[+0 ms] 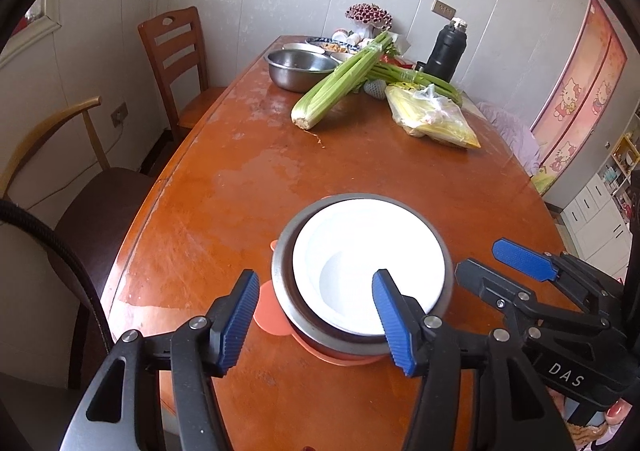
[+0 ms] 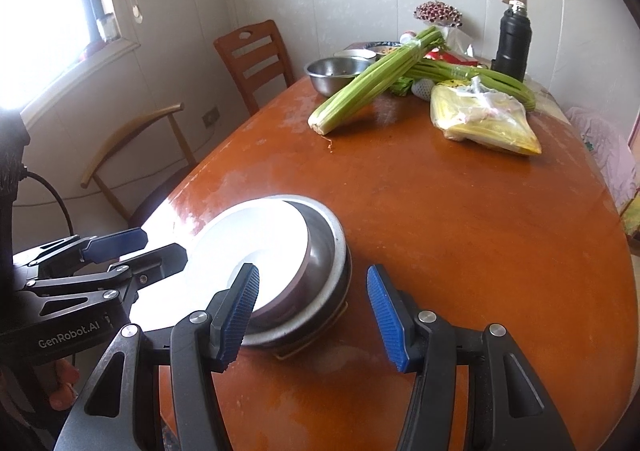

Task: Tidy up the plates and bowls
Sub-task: 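Lower the steel bowl onto the steel tray and open the left gripper, then withdraw the left gripper from the stacked dishes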

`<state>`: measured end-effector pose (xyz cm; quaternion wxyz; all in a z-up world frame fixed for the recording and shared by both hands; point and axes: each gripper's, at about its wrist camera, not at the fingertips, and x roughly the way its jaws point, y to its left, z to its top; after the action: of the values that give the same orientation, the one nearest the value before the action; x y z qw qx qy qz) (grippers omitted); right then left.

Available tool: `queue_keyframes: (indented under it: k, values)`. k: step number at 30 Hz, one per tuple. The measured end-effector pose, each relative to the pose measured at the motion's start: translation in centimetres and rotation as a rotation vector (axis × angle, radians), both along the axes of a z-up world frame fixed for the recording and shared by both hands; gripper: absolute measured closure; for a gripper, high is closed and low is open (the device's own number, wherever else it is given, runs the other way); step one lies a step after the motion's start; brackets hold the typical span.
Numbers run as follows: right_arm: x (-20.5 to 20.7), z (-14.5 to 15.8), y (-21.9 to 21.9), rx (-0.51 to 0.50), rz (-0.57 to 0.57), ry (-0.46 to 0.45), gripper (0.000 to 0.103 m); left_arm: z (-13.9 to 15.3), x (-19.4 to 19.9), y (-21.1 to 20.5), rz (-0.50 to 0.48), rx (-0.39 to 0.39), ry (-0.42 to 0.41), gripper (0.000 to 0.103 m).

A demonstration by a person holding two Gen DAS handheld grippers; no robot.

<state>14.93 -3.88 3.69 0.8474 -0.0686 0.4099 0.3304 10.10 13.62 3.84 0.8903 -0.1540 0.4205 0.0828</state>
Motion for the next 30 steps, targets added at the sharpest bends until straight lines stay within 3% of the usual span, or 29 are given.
queue_keyframes:
  k: [8, 30]
  values:
    - [-2.2, -0.1, -2.5, 0.015, -0.015, -0.016, 0.044, -0.2, -1.8, -2.7, -0.01, 0.022, -0.017, 0.038]
    - [-7.0, -3.1, -7.2, -0.009, -0.048, -0.031, 0.043, -2.9, -5.1, -7.2, -0.032, 0.028, -0.009, 0.037]
